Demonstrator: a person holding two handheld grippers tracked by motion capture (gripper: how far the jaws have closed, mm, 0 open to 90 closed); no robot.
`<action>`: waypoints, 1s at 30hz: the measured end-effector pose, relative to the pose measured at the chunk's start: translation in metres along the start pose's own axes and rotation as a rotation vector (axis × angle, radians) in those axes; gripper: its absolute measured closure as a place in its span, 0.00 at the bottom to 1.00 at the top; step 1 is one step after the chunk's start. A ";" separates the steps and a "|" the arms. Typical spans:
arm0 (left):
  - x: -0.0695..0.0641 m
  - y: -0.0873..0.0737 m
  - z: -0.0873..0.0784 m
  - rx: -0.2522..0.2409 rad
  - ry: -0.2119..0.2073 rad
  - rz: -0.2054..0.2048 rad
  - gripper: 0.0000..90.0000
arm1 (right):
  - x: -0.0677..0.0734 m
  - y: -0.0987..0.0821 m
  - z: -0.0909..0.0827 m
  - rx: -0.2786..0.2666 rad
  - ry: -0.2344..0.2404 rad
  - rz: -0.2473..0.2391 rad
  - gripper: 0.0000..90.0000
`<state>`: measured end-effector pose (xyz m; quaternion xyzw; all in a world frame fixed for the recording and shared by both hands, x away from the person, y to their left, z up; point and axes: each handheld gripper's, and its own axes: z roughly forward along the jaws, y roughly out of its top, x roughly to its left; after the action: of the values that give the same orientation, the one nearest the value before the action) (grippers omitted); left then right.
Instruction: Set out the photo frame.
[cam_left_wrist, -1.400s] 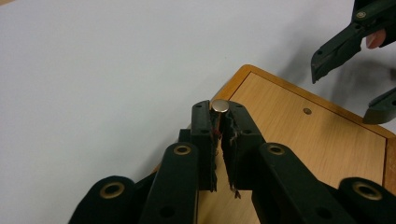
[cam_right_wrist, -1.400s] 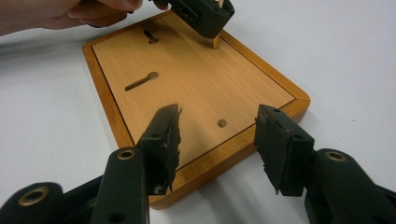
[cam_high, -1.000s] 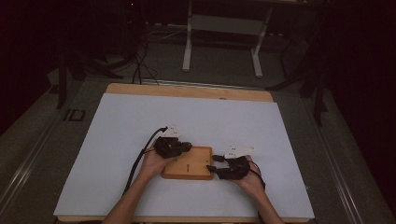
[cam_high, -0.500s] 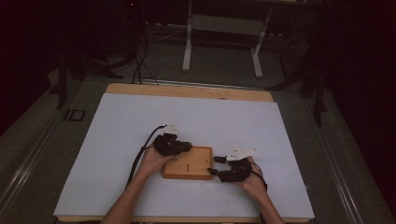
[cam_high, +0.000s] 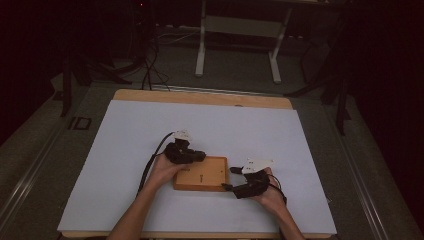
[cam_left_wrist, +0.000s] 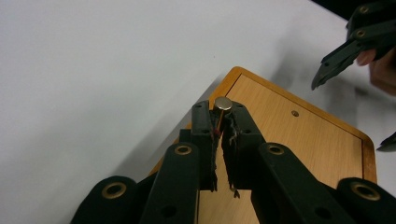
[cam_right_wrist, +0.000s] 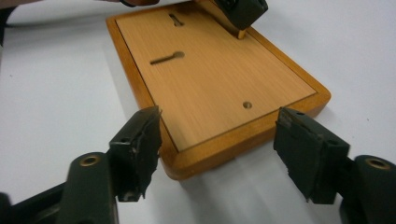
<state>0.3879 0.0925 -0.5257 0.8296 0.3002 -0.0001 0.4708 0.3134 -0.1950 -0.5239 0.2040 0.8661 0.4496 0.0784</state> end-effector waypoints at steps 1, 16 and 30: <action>0.001 0.000 0.000 -0.004 -0.009 -0.008 0.93 | 0.000 0.000 0.000 0.001 -0.001 0.000 0.32; 0.007 0.005 0.001 0.020 -0.033 -0.053 0.94 | 0.005 0.001 0.006 0.034 0.026 -0.028 0.13; 0.009 0.009 0.002 0.047 -0.036 -0.079 0.94 | 0.007 -0.002 0.018 0.093 -0.038 -0.062 0.12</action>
<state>0.4003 0.0918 -0.5225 0.8279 0.3240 -0.0408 0.4560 0.3125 -0.1797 -0.5354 0.1892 0.8902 0.4023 0.0991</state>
